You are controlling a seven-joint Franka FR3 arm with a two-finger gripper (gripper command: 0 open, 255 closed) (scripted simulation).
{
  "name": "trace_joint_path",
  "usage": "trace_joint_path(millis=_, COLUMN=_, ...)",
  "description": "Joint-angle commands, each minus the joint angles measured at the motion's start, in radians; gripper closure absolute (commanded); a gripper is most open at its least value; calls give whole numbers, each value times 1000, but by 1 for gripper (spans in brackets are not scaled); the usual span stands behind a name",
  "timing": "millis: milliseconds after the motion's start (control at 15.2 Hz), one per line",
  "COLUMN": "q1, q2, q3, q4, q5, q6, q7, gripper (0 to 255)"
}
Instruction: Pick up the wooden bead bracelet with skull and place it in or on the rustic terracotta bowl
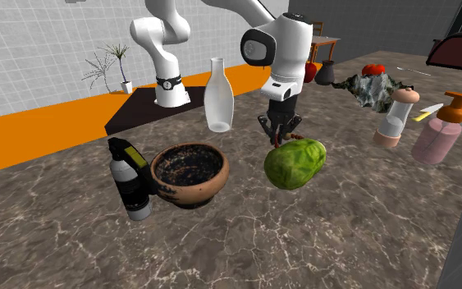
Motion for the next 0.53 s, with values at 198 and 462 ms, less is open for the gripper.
trace_joint_path(millis=198, q1=0, q2=3, q3=-1, q4=0, q5=0, q6=0, q7=0, gripper=255)
trace_joint_path(millis=462, q1=-7, q2=-31, q3=10, q4=2, q5=14, q6=-35, q7=-7, gripper=255)
